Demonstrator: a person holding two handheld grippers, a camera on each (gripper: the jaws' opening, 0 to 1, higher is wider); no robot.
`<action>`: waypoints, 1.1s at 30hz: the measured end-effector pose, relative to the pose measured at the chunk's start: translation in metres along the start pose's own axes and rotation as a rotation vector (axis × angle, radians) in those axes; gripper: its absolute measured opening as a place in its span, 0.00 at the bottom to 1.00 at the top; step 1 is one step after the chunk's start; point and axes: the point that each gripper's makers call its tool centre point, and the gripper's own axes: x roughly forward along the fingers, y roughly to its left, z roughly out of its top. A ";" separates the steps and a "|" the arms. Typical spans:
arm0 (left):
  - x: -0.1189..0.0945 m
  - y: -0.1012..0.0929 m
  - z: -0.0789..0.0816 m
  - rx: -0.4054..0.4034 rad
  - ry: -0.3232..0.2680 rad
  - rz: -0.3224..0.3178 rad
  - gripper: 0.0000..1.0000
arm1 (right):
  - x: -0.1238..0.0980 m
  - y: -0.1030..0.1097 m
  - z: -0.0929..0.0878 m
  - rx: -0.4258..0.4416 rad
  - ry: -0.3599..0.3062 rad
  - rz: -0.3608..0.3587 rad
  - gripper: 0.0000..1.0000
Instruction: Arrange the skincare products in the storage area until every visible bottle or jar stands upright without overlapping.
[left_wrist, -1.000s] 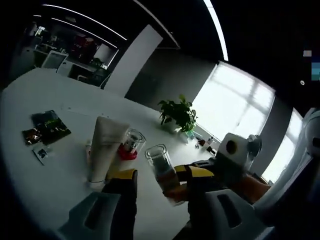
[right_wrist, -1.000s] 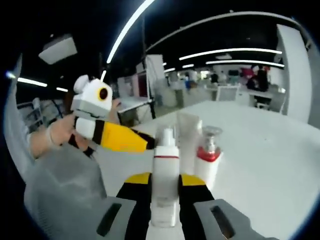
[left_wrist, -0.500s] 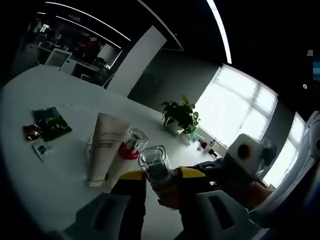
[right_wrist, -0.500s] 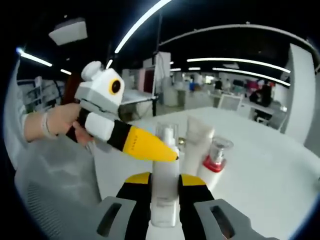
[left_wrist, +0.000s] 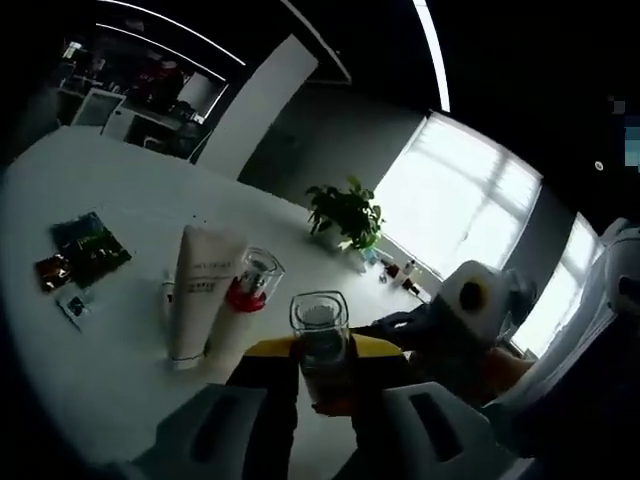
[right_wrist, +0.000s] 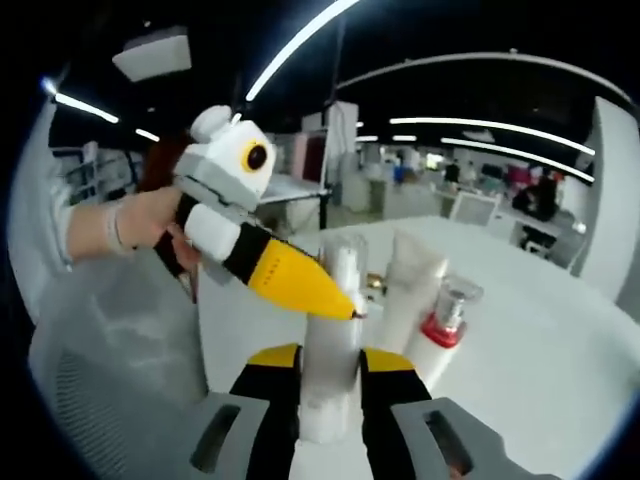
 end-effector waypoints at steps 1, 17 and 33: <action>0.000 -0.004 0.002 0.040 0.005 -0.035 0.13 | 0.000 0.001 -0.001 -0.001 0.006 0.015 0.15; -0.014 -0.057 -0.017 0.438 0.153 -0.418 0.13 | -0.018 0.039 -0.025 0.095 0.050 0.396 0.18; 0.001 -0.028 -0.003 0.352 0.029 -0.199 0.17 | 0.000 0.009 -0.028 0.090 0.077 0.083 0.14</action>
